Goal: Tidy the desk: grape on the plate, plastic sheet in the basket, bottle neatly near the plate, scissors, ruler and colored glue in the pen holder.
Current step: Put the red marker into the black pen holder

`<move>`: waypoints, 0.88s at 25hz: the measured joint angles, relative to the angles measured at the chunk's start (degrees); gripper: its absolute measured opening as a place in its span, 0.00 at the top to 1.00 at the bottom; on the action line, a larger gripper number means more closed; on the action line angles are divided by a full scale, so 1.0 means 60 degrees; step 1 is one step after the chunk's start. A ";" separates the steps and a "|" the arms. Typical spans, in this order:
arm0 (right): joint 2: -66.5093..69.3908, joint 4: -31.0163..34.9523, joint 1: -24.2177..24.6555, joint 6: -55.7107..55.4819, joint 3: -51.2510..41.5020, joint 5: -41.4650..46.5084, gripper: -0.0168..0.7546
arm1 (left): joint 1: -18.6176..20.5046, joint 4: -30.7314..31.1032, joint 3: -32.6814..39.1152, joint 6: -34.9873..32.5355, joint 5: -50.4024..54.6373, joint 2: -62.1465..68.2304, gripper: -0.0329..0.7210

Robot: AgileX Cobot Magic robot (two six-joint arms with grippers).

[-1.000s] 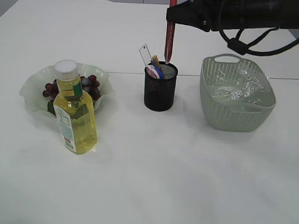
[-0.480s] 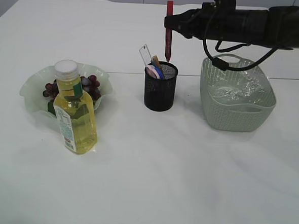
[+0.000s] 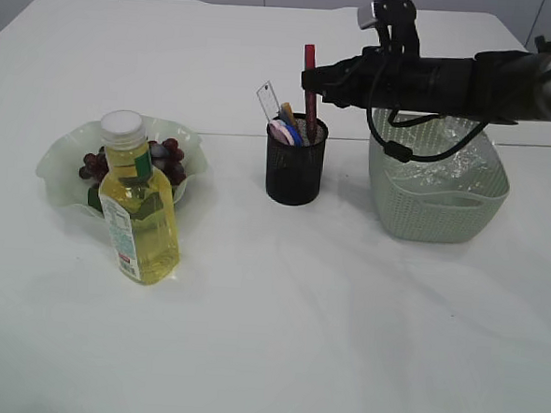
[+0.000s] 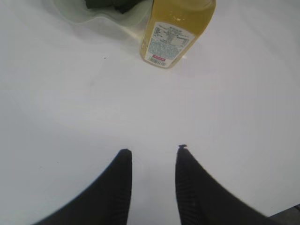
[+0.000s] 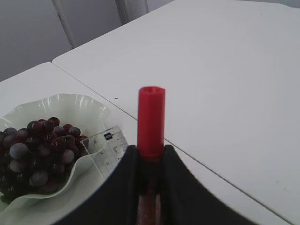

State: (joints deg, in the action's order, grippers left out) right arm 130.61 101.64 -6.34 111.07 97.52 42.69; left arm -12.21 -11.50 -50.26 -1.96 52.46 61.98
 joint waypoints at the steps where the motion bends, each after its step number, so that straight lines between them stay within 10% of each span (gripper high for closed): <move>1: 0.0043 0.0000 0.0000 0.0000 0.0010 -0.0018 0.88 | 0.0000 0.0000 0.0000 0.0000 0.0000 0.0000 0.64; 16: -0.0029 -0.0236 0.0000 -0.0181 0.0010 0.0525 0.53 | 0.0000 0.0034 0.0000 0.0000 0.0000 0.0000 0.64; 22: -0.1212 -0.3492 0.0000 -0.3813 0.0023 -0.0035 0.52 | 0.0000 0.0034 0.0000 0.0000 0.0000 0.0000 0.64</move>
State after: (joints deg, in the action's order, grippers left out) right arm 123.34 80.69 -6.34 88.19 97.66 42.48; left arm -12.21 -11.30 -50.26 -1.96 52.46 61.98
